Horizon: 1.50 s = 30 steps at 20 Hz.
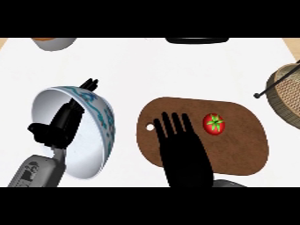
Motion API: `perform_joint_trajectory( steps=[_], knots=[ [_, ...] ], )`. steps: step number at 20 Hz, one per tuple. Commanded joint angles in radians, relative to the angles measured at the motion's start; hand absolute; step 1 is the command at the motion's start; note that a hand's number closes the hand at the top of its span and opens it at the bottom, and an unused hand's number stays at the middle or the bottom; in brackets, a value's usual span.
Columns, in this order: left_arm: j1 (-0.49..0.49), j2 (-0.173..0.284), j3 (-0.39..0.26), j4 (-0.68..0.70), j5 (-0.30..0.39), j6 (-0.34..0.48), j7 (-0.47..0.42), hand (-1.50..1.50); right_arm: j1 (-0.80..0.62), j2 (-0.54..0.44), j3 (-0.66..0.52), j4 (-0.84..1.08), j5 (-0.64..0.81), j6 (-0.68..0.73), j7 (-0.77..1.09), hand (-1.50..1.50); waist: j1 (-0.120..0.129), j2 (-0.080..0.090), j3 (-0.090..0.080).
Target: Pick the croissant from the cutting board and place it in the tiered basket
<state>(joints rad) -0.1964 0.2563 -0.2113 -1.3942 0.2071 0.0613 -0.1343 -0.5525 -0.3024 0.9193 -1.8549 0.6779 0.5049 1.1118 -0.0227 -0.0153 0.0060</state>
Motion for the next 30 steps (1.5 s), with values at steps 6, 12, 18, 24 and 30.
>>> perform_joint_trajectory(
  steps=[6, 12, 18, 24, 30],
  knots=[
    [0.076, -0.009, -0.026, 0.021, -0.026, -0.002, 0.041, 0.00, 0.106, 0.037, -0.012, 0.095, 0.131, -0.017, 0.054, -1.50, 0.025, 0.014, -0.006],
    [0.021, -0.037, -0.007, 0.105, -0.034, -0.002, 0.014, 0.00, 0.145, 0.053, -0.090, 0.047, 0.159, 0.084, 0.093, -1.50, 0.009, 0.015, -0.007],
    [0.072, -0.026, 0.012, 0.093, -0.028, -0.027, -0.020, 0.00, 0.230, 0.005, -0.134, 0.076, 0.223, 0.020, -0.027, -1.50, 0.014, 0.016, -0.007],
    [0.056, -0.030, 0.001, 0.011, -0.044, -0.024, 0.054, 0.00, 0.263, 0.050, -0.138, 0.130, 0.284, 0.016, -0.085, -1.50, 0.023, 0.014, -0.006],
    [0.097, -0.012, 0.011, 0.019, -0.046, -0.056, 0.033, 0.00, 0.265, 0.035, -0.214, 0.217, 0.284, -0.079, -0.246, 1.50, 0.029, 0.016, -0.006]
  ],
)
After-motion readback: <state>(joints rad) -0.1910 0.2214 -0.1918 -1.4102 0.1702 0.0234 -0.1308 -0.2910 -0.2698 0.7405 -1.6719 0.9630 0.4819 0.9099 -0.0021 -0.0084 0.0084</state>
